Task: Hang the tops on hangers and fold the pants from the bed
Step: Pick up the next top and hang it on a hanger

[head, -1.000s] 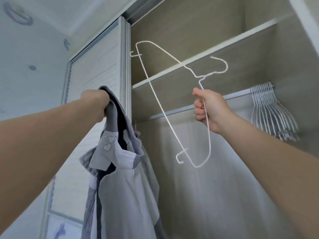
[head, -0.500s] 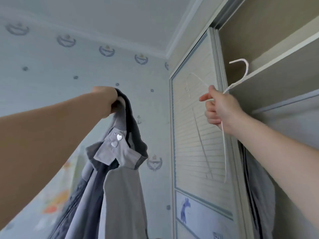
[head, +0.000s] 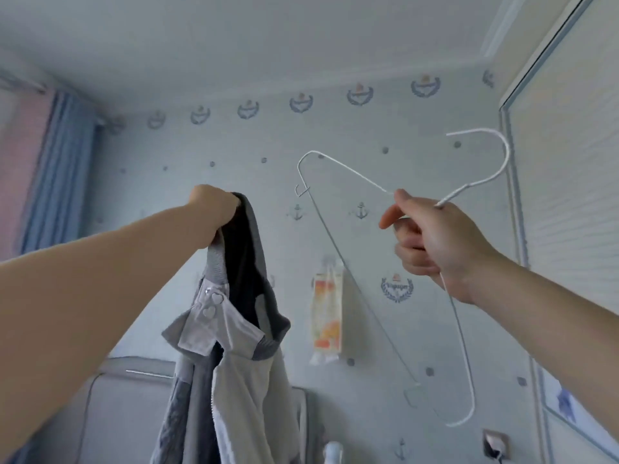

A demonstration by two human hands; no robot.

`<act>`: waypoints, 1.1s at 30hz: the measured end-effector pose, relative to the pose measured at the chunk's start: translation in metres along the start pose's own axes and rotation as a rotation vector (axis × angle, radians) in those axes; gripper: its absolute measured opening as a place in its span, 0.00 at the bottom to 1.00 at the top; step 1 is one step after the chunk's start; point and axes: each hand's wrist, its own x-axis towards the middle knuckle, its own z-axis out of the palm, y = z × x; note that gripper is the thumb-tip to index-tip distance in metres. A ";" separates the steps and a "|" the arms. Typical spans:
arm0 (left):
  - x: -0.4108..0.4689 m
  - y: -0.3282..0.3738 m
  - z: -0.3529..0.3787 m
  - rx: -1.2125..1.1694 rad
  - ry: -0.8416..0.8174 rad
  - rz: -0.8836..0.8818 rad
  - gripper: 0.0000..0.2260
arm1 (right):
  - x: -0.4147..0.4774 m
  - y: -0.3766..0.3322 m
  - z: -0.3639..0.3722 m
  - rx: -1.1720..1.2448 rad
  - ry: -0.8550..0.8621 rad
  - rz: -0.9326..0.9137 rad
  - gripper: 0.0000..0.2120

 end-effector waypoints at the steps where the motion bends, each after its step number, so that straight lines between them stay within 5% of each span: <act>1: 0.001 -0.015 -0.014 0.125 -0.017 0.019 0.08 | -0.008 0.006 0.017 0.025 -0.049 0.023 0.22; 5: -0.006 -0.088 -0.067 0.617 -0.014 0.057 0.14 | -0.044 0.023 0.088 0.126 -0.206 0.104 0.22; 10: -0.031 -0.147 -0.134 0.633 0.035 -0.123 0.06 | -0.085 0.041 0.177 0.166 -0.411 0.184 0.21; 13: -0.051 -0.166 -0.177 0.642 0.004 -0.080 0.06 | -0.103 0.053 0.229 0.140 -0.511 0.184 0.21; 18: -0.067 -0.200 -0.247 0.280 -0.047 -0.166 0.06 | -0.124 0.070 0.307 0.174 -0.577 0.210 0.21; 28: -0.115 -0.313 -0.337 0.492 -0.160 -0.207 0.12 | -0.180 0.107 0.421 0.323 -0.624 0.362 0.24; 33: -0.162 -0.362 -0.341 0.471 -0.296 -0.238 0.09 | -0.232 0.152 0.492 0.132 -0.658 0.329 0.21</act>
